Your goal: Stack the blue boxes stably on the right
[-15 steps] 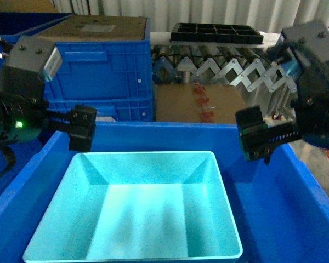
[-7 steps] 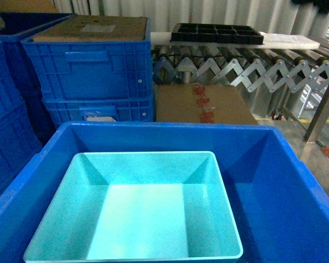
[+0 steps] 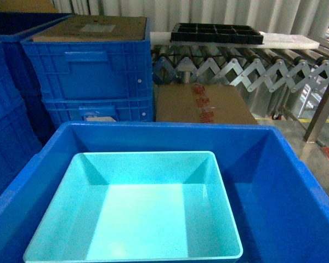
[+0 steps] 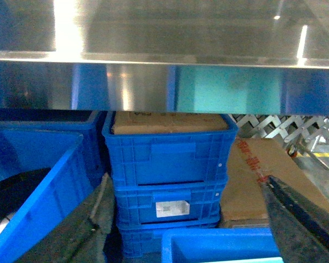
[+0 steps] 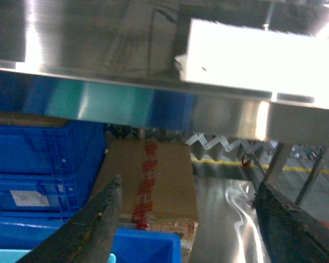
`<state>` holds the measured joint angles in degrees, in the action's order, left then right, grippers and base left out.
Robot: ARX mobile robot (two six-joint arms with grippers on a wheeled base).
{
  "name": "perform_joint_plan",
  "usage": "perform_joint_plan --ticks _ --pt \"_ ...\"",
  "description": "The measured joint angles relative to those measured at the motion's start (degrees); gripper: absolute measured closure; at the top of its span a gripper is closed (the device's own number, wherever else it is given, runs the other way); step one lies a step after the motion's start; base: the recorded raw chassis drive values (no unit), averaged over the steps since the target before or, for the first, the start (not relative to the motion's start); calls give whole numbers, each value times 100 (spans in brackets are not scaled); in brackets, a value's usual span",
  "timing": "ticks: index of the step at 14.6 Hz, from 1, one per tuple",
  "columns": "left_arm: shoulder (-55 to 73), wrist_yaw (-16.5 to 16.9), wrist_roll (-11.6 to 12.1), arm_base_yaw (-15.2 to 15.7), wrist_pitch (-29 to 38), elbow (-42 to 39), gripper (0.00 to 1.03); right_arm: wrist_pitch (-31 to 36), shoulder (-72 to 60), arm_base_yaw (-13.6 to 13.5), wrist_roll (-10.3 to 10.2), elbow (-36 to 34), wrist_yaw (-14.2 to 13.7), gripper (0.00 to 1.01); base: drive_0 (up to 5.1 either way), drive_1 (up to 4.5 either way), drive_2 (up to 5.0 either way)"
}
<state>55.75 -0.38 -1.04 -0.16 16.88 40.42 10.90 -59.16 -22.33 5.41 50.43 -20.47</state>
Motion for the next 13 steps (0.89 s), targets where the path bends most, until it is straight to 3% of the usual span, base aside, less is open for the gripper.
perform_joint_plan --ticks 1,2,3,5,10,11,13 --pt "-457 33 0 0 306 -761 37 219 511 330 -262 -813 131 35 0 0 0" --pt "-660 20 0 26 490 -1241 52 516 951 612 -380 -1515 348 51 0 0 0" --pt "-872 39 0 13 656 -1714 68 765 1303 841 -435 -2166 636 70 0 0 0" --pt "-1331 22 0 20 859 -2347 98 973 1749 1165 -444 -2955 962 97 0 0 0" --pt "-2245 35 11 15 824 -3239 101 1093 2712 1707 -459 -4046 1515 99 0 0 0" --pt "-2441 37 11 15 730 -3359 101 1051 2924 2166 -459 -4197 1985 99 0 0 0" --pt "-2791 37 13 15 557 -3550 101 935 3252 2249 -479 -4411 2055 99 0 0 0"
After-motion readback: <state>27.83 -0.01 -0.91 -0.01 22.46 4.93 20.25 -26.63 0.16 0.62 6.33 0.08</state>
